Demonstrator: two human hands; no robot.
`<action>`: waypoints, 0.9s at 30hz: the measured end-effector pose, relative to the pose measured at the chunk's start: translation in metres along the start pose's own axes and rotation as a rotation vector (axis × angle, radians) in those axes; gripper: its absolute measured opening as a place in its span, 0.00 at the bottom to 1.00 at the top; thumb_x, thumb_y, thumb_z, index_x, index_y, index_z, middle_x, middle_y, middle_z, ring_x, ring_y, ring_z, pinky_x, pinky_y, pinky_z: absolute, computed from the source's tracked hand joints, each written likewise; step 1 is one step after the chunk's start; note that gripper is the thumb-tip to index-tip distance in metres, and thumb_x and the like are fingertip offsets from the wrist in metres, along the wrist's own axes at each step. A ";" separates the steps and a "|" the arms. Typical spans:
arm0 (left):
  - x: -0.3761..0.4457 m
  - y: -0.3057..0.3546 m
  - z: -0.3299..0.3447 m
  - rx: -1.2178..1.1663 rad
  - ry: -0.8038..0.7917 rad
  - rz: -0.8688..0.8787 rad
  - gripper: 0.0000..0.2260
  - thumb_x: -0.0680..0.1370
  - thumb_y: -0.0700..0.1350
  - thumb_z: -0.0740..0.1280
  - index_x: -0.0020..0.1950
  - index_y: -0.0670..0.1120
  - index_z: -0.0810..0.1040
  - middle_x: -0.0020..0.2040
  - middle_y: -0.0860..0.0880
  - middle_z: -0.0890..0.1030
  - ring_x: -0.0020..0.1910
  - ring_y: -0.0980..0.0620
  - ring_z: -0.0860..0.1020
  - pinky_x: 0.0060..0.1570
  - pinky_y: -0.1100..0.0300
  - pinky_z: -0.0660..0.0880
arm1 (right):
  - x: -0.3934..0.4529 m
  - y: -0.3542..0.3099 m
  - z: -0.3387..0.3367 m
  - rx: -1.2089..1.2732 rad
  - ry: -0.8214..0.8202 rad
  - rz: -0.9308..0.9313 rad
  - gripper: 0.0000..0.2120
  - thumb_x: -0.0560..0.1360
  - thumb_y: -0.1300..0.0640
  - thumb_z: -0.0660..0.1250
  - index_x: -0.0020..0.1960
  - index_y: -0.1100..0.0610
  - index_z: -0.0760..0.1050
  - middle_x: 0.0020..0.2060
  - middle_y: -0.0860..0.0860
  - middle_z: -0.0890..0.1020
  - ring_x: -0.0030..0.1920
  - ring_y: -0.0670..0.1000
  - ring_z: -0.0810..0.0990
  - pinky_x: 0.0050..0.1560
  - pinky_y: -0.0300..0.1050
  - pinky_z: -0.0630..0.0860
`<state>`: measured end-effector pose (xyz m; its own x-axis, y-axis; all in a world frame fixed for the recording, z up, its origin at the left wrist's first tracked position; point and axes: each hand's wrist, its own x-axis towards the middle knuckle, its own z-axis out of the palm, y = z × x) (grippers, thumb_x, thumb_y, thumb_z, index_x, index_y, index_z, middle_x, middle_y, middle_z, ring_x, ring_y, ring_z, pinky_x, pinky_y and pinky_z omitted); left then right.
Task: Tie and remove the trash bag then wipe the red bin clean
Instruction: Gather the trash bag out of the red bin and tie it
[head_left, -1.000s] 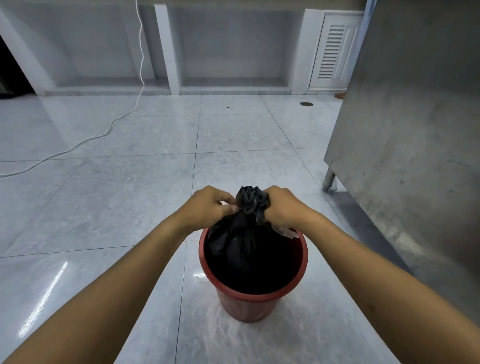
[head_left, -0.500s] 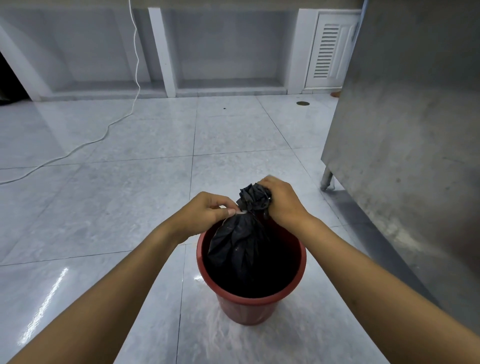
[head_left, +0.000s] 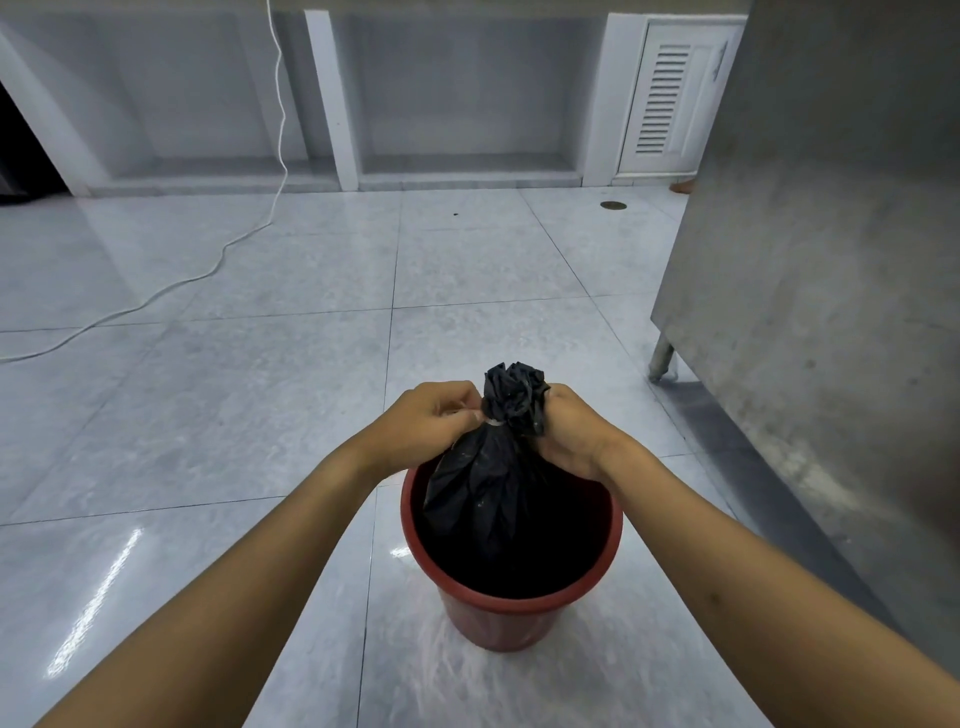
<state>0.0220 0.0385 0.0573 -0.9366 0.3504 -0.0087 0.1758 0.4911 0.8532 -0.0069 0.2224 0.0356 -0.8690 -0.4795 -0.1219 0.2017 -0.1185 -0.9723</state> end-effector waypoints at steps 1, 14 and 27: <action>0.001 0.000 0.001 0.026 0.019 -0.004 0.06 0.78 0.45 0.65 0.41 0.50 0.78 0.37 0.55 0.80 0.37 0.59 0.77 0.44 0.61 0.73 | 0.000 0.000 0.000 0.018 -0.021 0.000 0.10 0.72 0.66 0.66 0.42 0.57 0.86 0.44 0.56 0.86 0.47 0.54 0.85 0.45 0.40 0.80; 0.009 -0.001 -0.005 0.179 0.241 0.002 0.09 0.73 0.44 0.70 0.51 0.56 0.80 0.32 0.56 0.82 0.31 0.64 0.75 0.35 0.63 0.71 | -0.005 0.003 0.001 -0.957 0.052 -0.017 0.15 0.73 0.51 0.72 0.59 0.49 0.78 0.56 0.51 0.82 0.57 0.50 0.78 0.57 0.43 0.73; 0.015 0.024 -0.032 0.220 0.106 -0.137 0.14 0.72 0.65 0.63 0.48 0.62 0.84 0.36 0.50 0.82 0.37 0.52 0.77 0.43 0.55 0.73 | 0.007 -0.050 -0.017 -1.140 0.060 0.035 0.13 0.80 0.50 0.62 0.52 0.58 0.78 0.49 0.57 0.82 0.50 0.57 0.78 0.49 0.49 0.74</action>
<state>0.0023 0.0305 0.0946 -0.9806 0.1893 -0.0515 0.0965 0.6938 0.7137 -0.0304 0.2400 0.0801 -0.8975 -0.4209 -0.1319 -0.2745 0.7671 -0.5799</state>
